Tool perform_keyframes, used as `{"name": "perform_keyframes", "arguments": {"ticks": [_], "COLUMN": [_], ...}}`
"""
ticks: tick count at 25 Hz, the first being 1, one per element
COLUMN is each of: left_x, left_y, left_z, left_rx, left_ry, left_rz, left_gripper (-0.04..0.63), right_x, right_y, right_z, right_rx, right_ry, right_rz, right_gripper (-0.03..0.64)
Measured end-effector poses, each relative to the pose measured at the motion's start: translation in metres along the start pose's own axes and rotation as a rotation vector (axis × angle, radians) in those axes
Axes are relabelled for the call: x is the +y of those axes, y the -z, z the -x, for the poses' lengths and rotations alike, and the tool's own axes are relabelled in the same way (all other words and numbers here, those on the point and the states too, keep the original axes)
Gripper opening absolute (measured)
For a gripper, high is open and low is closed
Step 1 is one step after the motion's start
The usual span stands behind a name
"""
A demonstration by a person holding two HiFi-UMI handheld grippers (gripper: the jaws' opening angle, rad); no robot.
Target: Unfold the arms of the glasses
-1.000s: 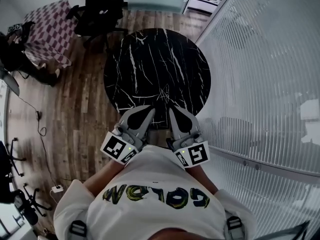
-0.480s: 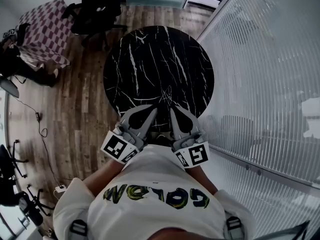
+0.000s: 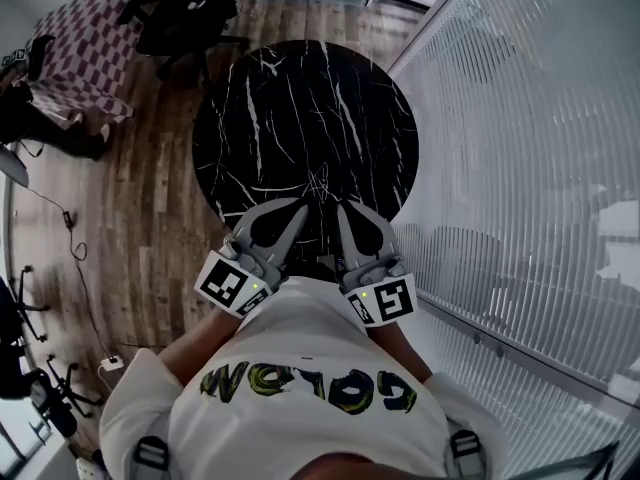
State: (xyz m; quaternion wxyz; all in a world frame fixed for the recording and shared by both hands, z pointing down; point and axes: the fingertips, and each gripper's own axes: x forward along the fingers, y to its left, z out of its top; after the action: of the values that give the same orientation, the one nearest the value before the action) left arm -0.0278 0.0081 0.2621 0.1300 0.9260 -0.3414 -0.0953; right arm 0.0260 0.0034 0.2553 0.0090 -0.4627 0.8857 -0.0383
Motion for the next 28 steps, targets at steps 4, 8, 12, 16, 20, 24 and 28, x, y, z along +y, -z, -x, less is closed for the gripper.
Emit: {"name": "perform_keyframes", "arguments": {"ticks": [4, 8, 12, 16, 20, 24, 28], "left_x": [-0.004, -0.004, -0.002, 0.003, 0.010, 0.014, 0.015], "left_y": [0.007, 0.016, 0.027, 0.039, 0.056, 0.076, 0.091], "left_z": [-0.015, -0.027, -0.033, -0.039, -0.041, -0.038, -0.034], "left_rx": [0.014, 0.027, 0.050, 0.077, 0.114, 0.158, 0.183], "left_ry": [-0.016, -0.019, -0.017, -0.013, -0.020, -0.026, -0.029], "left_rz": [0.001, -0.002, 0.002, 0.004, 0.020, 0.036, 0.052], "left_gripper": [0.000, 0.000, 0.000, 0.002, 0.002, 0.002, 0.002], "right_x": [-0.018, -0.032, -0.038, -0.043, -0.044, -0.044, -0.044], "right_y": [0.001, 0.007, 0.016, 0.029, 0.047, 0.064, 0.078], "right_z": [0.004, 0.004, 0.002, -0.001, -0.003, -0.003, -0.001], "right_rx": [0.013, 0.024, 0.042, 0.068, 0.112, 0.155, 0.192], "right_ry": [-0.015, -0.022, -0.021, -0.022, -0.025, -0.025, -0.026], "right_rz": [-0.007, -0.009, -0.014, -0.018, -0.024, -0.033, -0.047], "right_gripper": [0.002, 0.002, 0.002, 0.002, 0.002, 0.002, 0.003]}}
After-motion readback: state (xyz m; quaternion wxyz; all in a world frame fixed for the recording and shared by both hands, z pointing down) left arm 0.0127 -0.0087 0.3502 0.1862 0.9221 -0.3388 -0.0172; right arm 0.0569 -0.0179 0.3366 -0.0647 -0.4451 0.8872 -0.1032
